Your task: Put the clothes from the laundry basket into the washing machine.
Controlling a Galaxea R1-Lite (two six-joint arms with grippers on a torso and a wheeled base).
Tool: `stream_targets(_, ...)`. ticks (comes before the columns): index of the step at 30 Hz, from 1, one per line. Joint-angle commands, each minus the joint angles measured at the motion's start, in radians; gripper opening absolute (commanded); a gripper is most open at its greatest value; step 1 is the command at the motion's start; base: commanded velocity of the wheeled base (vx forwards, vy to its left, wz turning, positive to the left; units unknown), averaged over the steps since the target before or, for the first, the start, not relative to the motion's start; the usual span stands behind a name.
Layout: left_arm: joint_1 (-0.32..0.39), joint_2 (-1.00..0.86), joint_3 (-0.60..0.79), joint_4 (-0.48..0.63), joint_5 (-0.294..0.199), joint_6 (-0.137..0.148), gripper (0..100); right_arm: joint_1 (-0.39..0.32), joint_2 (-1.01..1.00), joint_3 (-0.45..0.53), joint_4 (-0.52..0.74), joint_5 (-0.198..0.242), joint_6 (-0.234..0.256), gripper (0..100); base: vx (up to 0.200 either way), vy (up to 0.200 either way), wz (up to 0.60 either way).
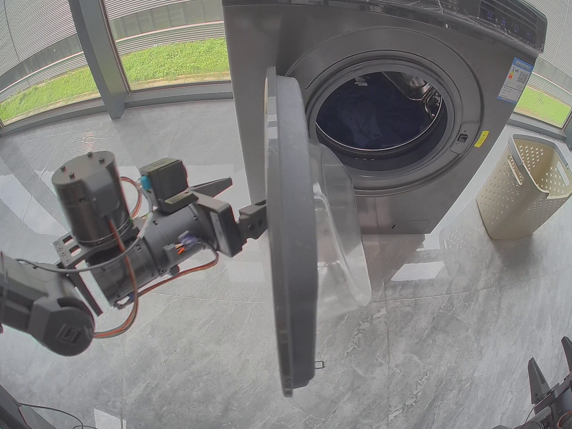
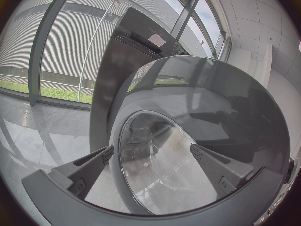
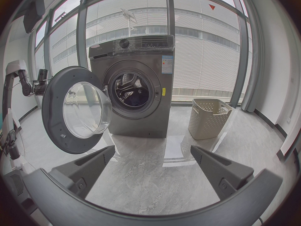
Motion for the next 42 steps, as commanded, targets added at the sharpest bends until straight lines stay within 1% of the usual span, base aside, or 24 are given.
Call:
stream_targets(1, -0.028, 0.141, -0.127, -0.01, 0.013, -0.001, 100, 0.0, -0.012, 0.018, 0.0, 0.0, 0.0, 100, 0.0, 0.0, 0.0)
stream_targets(5, -0.029, 0.204, -0.208, -0.008, 0.018, 0.0, 100, 0.0, -0.012, 0.018, 0.0, 0.0, 0.0, 100, 0.0, 0.0, 0.0)
stream_targets(6, -0.029, 0.204, -0.208, -0.008, 0.018, 0.0, 100, 0.0, -0.012, 0.018, 0.0, 0.0, 0.0, 100, 0.0, 0.0, 0.0)
stream_targets(7, -0.035, 0.231, -0.253, -0.005, 0.019, -0.001, 100, 0.0, -0.013, 0.018, 0.0, 0.0, 0.0, 100, 0.0, 0.0, 0.0)
stream_targets(12, -0.038, 0.29, -0.338, -0.001, 0.019, -0.001, 100, 0.0, -0.012, 0.018, 0.0, 0.0, 0.0, 100, 0.0, 0.0, 0.0)
stream_targets(15, -0.038, 0.322, -0.386, -0.004, 0.022, -0.006, 100, 0.0, -0.013, 0.018, 0.0, 0.0, 0.0, 100, 0.0, 0.0, 0.0)
stream_targets(17, -0.045, 0.34, -0.424, -0.005, 0.041, -0.023, 100, 0.0, -0.012, 0.018, 0.0, 0.0, 0.0, 100, 0.0, 0.0, 0.0)
stream_targets(18, -0.045, 0.34, -0.427, -0.005, 0.042, -0.024, 100, 0.0, -0.012, 0.018, 0.0, 0.0, 0.0, 100, 0.0, 0.0, 0.0)
stream_targets(19, -0.052, 0.353, -0.46, -0.005, 0.062, -0.058, 100, 0.0, -0.012, 0.018, 0.0, 0.0, 0.0, 100, 0.0, 0.0, 0.0)
stream_targets(20, -0.054, 0.357, -0.469, -0.005, 0.07, -0.075, 100, 0.0, -0.012, 0.018, 0.0, 0.0, 0.0, 100, 0.0, 0.0, 0.0)
stream_targets(21, -0.057, 0.357, -0.469, -0.005, 0.073, -0.087, 100, 0.0, -0.012, 0.018, 0.0, 0.0, 0.0, 100, 0.0, 0.0, 0.0)
stream_targets(24, -0.057, 0.351, -0.45, -0.001, 0.075, -0.093, 100, 0.0, -0.012, 0.018, 0.0, 0.0, 0.0, 100, 0.0, 0.0, 0.0)
stream_targets(28, -0.057, 0.329, -0.383, -0.007, 0.076, -0.09, 100, 0.0, -0.012, 0.018, 0.0, 0.0, 0.0, 100, 0.0, 0.0, 0.0)
stream_targets(31, -0.058, 0.273, -0.303, -0.005, 0.076, -0.086, 100, 0.0, -0.012, 0.018, 0.0, 0.0, 0.0, 100, 0.0, 0.0, 0.0)
stream_targets(34, -0.072, 0.224, -0.259, -0.01, 0.076, -0.086, 100, 0.0, -0.012, 0.018, 0.0, 0.0, 0.0, 100, 0.0, 0.0, 0.0)
stream_targets(38, -0.088, 0.171, -0.266, -0.011, 0.07, -0.087, 100, 0.0, -0.012, 0.018, 0.0, 0.002, 0.0, 100, 0.0, 0.0, 0.0)
stream_targets(42, -0.1, 0.167, -0.299, -0.01, 0.065, -0.087, 100, 0.0, -0.012, 0.018, 0.0, 0.002, 0.0, 100, 0.0, 0.0, 0.0)
